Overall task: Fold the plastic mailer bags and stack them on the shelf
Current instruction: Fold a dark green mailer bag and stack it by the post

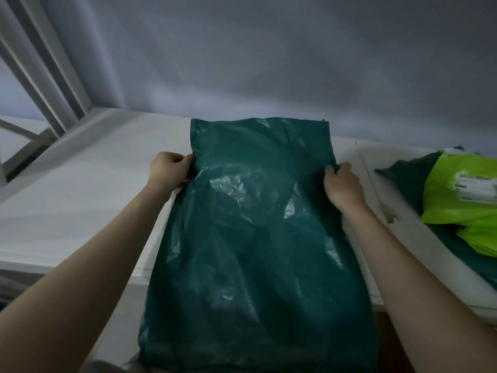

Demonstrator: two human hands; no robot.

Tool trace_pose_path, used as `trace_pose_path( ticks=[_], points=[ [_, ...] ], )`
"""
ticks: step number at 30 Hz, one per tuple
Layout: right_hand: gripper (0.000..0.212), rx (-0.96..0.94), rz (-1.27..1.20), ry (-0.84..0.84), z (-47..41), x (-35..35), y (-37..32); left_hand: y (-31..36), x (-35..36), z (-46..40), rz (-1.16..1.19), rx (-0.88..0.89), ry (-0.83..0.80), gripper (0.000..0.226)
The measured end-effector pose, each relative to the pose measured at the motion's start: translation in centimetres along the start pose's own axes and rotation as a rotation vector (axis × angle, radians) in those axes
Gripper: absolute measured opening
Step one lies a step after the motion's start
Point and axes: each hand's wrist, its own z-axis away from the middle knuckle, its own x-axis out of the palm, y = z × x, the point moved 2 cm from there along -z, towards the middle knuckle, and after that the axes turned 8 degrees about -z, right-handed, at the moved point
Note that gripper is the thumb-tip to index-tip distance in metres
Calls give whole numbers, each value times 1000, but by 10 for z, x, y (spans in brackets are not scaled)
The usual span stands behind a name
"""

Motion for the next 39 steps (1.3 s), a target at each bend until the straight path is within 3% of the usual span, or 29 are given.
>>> trace_pose_path(
  ticks=[3, 9, 16, 20, 25, 31, 35, 39],
  points=[
    [36, -25, 31, 30, -1, -1, 1, 1, -2, 1, -50, 33, 43, 27],
    [23, -128, 51, 102, 1, -4, -2, 4, -3, 6, -373, 174, 200, 24],
    [20, -172, 76, 100, 4, -1, -2, 7, -5, 11, -395, 265, 247, 6],
    [14, -107, 120, 73, 1, -2, -3, 3, -5, 7, -430, 259, 244, 12],
    [25, 30, 62, -18, -5, -5, -1, -4, -6, -5, -403, 185, 194, 27],
    [26, -72, -39, -13, -5, -8, -3, -6, -9, -5, -327, 154, 245, 38],
    [43, -281, -36, 14, -5, -6, -19, 16, -9, 2, -296, 442, 258, 34],
    [38, -546, 7, 12, 9, -2, -43, 49, 5, 32, -484, 798, 107, 49]
  ],
)
